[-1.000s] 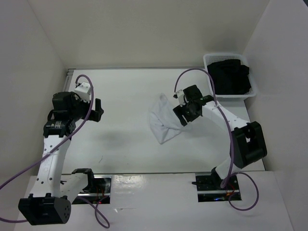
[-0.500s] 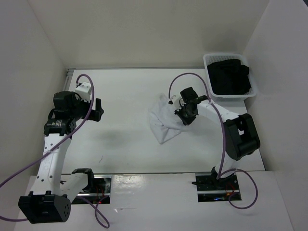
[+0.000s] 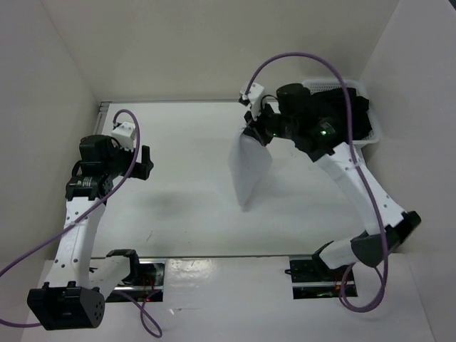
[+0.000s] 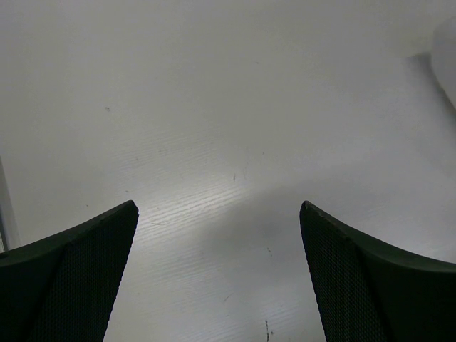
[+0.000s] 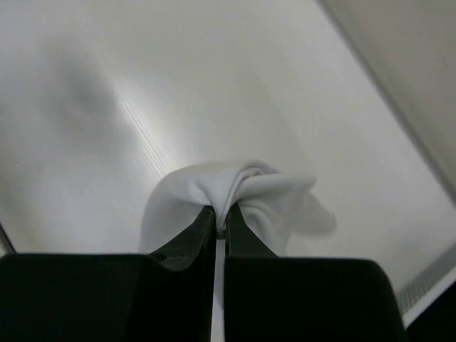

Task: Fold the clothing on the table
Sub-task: Flatten the skirt out

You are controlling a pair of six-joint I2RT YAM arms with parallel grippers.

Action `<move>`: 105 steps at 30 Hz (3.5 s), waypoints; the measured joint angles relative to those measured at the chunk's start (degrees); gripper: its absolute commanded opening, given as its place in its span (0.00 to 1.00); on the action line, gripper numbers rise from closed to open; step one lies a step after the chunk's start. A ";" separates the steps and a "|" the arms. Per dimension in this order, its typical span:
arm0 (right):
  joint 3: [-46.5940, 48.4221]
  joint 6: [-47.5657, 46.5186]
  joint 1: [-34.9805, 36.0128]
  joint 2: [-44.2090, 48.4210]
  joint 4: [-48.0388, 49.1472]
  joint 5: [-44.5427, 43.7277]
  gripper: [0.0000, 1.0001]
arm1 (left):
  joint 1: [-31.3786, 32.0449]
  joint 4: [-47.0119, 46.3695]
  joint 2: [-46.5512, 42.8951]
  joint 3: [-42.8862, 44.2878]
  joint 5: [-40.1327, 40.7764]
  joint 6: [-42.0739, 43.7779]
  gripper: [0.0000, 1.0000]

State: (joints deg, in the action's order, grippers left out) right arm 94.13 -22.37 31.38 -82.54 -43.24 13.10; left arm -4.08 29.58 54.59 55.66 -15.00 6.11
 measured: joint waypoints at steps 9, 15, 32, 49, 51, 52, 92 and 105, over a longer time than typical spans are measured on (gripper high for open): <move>-1.36 0.22 1.01 12.00 3.76 14.43 0.00 | 0.00 0.02 -0.04 0.00 0.59 0.00 1.00; -10.25 0.24 0.52 8.76 5.05 2.49 0.00 | 0.00 0.00 0.46 0.00 0.81 0.00 1.00; -5.25 -0.79 -7.19 13.79 3.37 -26.58 0.00 | 0.00 0.00 0.76 0.00 0.83 0.00 1.00; -14.99 1.97 15.56 -8.22 5.73 -9.94 0.93 | 0.00 0.07 0.72 0.00 1.55 0.00 1.00; -15.06 1.92 15.69 -10.64 4.15 -6.23 0.94 | 0.00 0.09 0.72 0.00 1.66 0.00 1.00; -15.08 1.90 15.69 -10.67 3.93 -5.33 0.94 | 0.00 0.07 0.72 0.00 1.68 0.00 1.00; -30.10 -7.50 -11.10 -14.27 5.60 2.60 0.55 | 0.00 2.67 6.78 0.76 2.25 0.00 1.00; -30.10 -10.16 -11.10 -15.61 5.33 5.11 0.54 | 0.00 2.67 6.95 0.76 2.25 0.00 1.00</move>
State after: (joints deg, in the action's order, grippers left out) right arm 64.03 -32.53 20.27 -98.15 -37.91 18.22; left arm -4.08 32.25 61.54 56.42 -12.75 6.11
